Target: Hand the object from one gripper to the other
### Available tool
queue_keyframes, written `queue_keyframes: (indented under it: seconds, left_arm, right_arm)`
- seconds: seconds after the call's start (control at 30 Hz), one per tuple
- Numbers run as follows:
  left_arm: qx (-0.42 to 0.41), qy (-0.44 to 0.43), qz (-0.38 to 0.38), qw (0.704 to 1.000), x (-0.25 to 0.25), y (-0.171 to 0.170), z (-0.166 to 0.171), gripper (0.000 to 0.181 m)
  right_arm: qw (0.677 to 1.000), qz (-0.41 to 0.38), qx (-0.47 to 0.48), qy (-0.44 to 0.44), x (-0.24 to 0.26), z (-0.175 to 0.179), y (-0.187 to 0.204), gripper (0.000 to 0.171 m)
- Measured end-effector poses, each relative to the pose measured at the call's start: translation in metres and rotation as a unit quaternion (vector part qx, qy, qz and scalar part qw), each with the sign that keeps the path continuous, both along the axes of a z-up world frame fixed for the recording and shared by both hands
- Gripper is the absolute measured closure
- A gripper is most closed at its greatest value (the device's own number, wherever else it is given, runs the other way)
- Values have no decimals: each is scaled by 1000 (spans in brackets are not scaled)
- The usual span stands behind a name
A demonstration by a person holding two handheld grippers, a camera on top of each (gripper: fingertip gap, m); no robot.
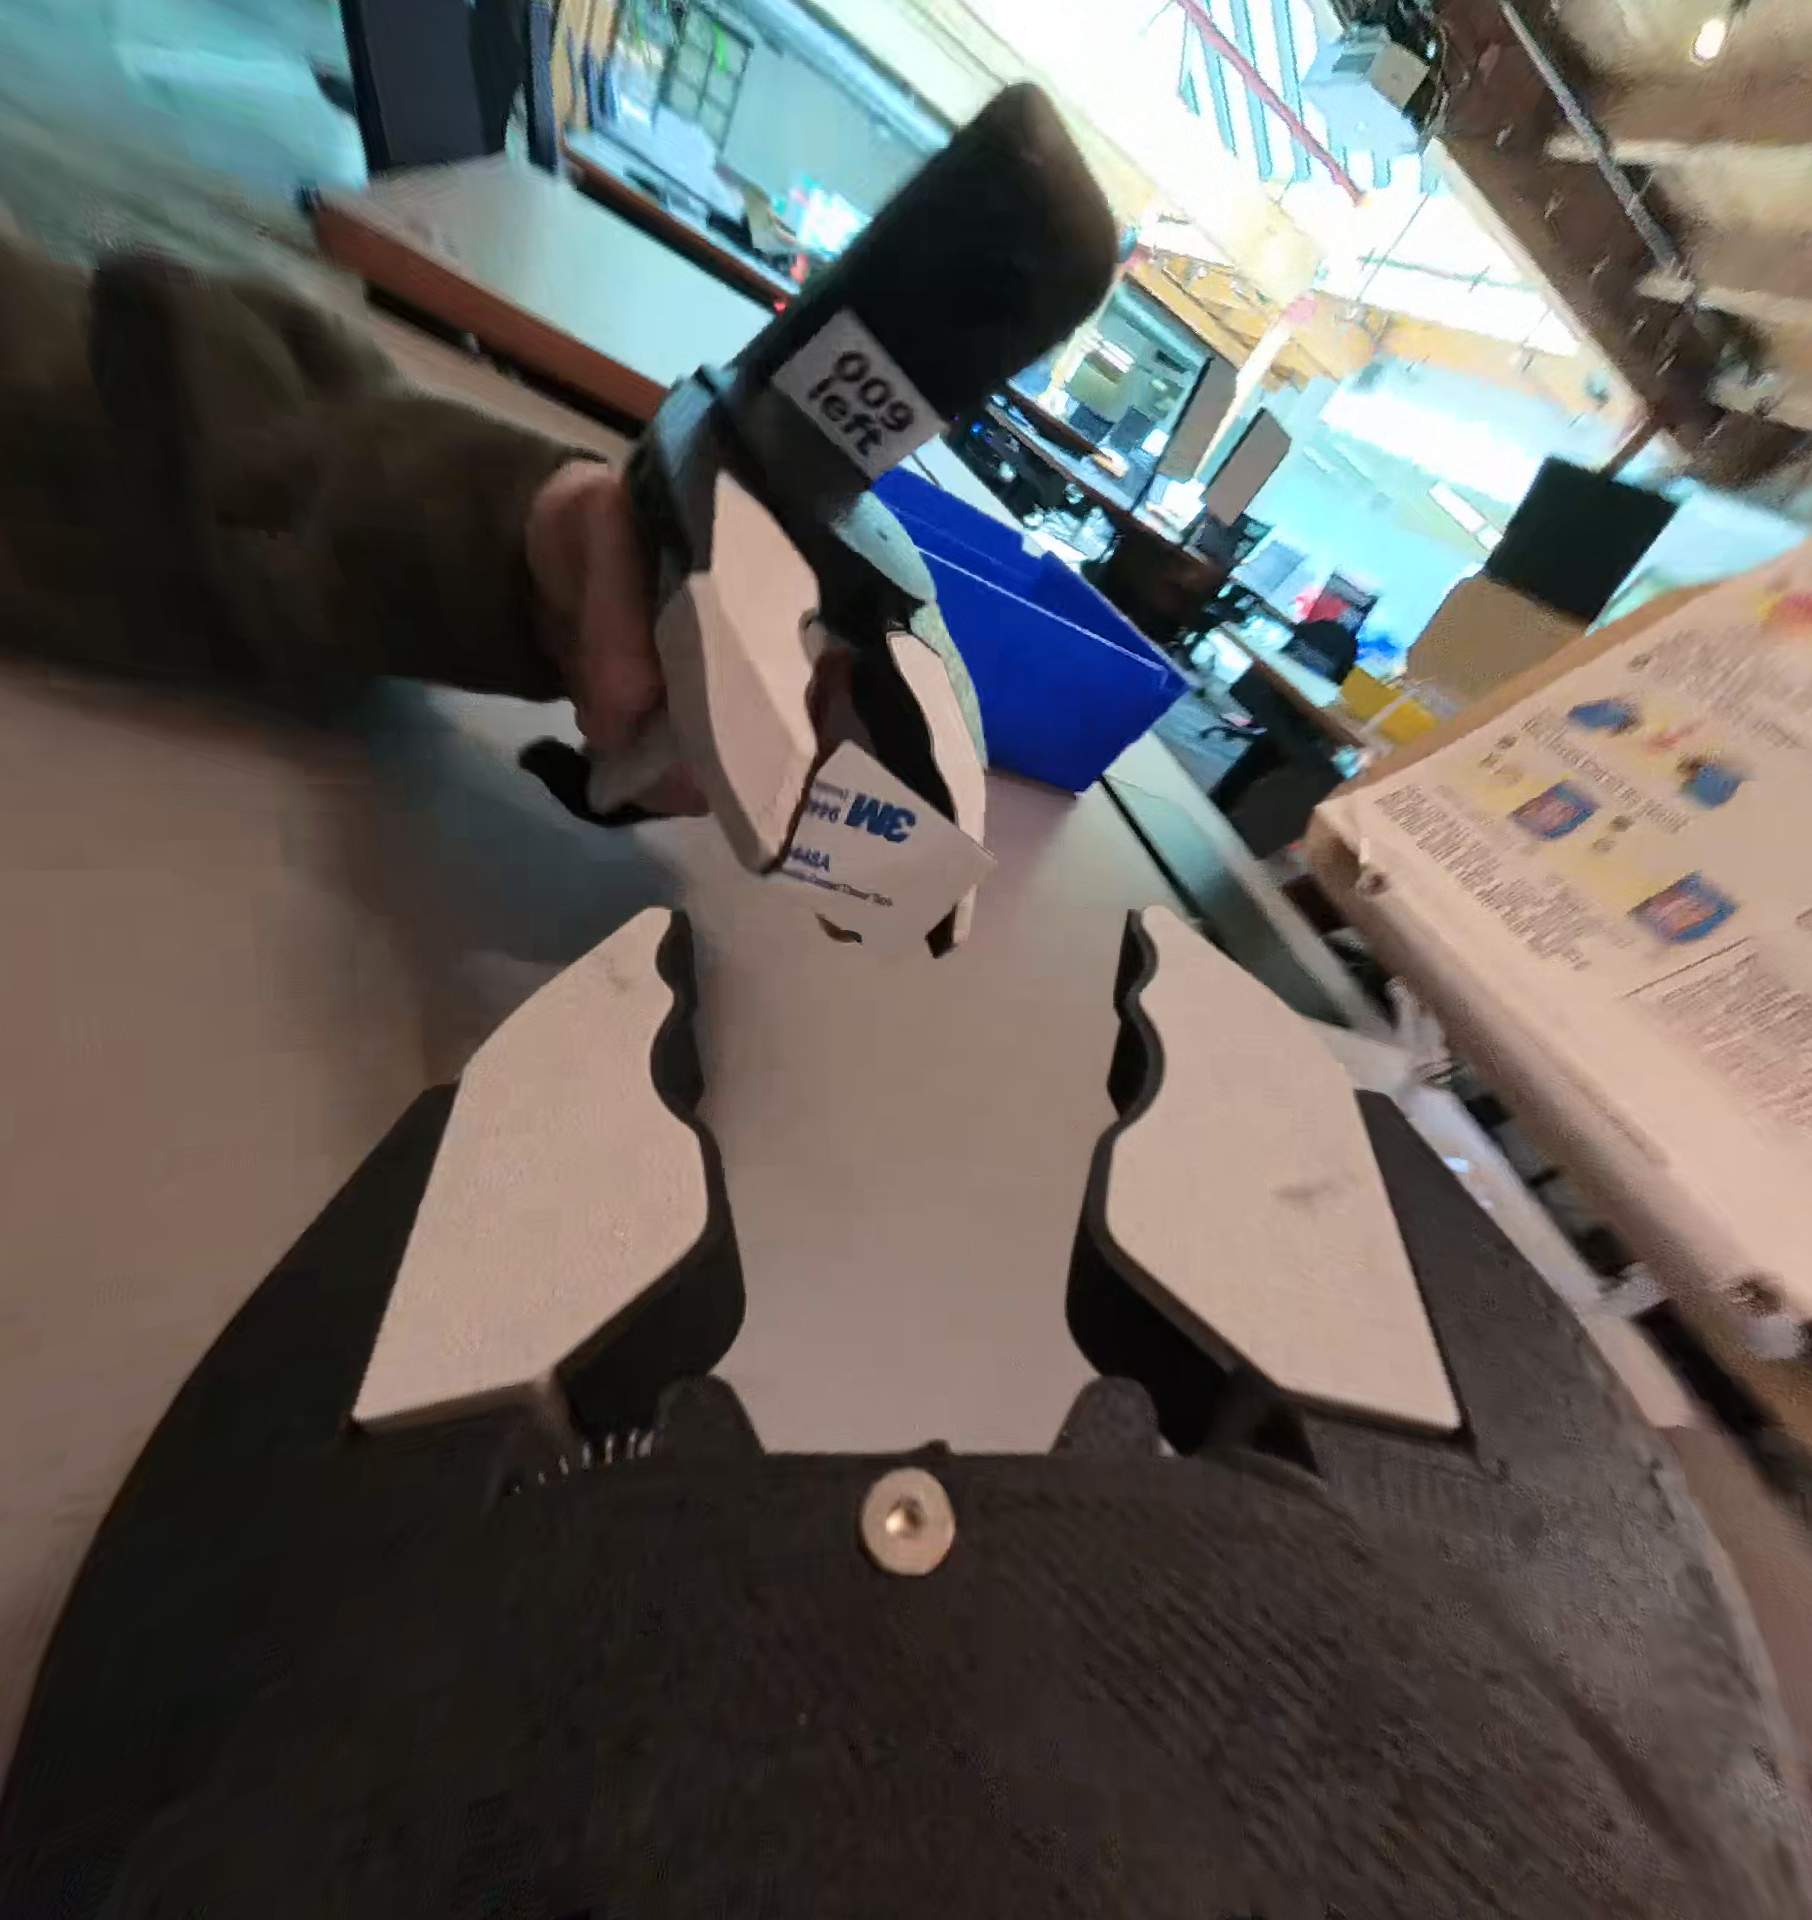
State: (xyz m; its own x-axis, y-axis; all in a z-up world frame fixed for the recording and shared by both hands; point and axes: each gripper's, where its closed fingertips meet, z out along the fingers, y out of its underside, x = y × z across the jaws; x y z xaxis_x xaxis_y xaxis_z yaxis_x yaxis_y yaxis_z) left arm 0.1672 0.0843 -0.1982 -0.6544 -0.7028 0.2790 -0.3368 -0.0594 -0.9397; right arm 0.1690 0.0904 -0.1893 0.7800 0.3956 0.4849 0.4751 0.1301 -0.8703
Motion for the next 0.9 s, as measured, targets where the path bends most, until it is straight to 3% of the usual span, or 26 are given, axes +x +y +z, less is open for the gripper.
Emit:
queue_keyframes:
  seconds: [0.03,0.3,0.4,0.47,0.53,0.63,0.77,0.9]
  left_arm:
    - [-22,12,-10,1000,-2,-2,1,139]
    - [-73,117,-68,988,-14,-12,-18,139]
    - [-67,125,-71,987,-14,-14,-21,139]
    - [-76,120,-57,988,-10,-11,-20,139]
    - [-70,84,-25,994,-2,-4,-15,135]
    - [19,-7,39,999,6,11,-7,106]
    - [161,-143,28,976,-2,4,2,109]
    - [139,-173,19,975,-5,-4,12,118]
  right_arm:
    - [1000,0,14,-22,-4,-1,1,95]
    - [990,13,9,-143,-25,-25,7,121]
    - [988,9,2,-155,-23,-28,8,136]
    - [990,-2,-10,-143,-19,-28,10,137]
    - [994,-18,-36,-104,-14,-28,12,138]
    - [997,-29,-78,-8,-5,-24,14,138]
    - [973,18,-163,161,-7,-22,8,138]
    - [939,62,-219,256,-10,-23,2,138]
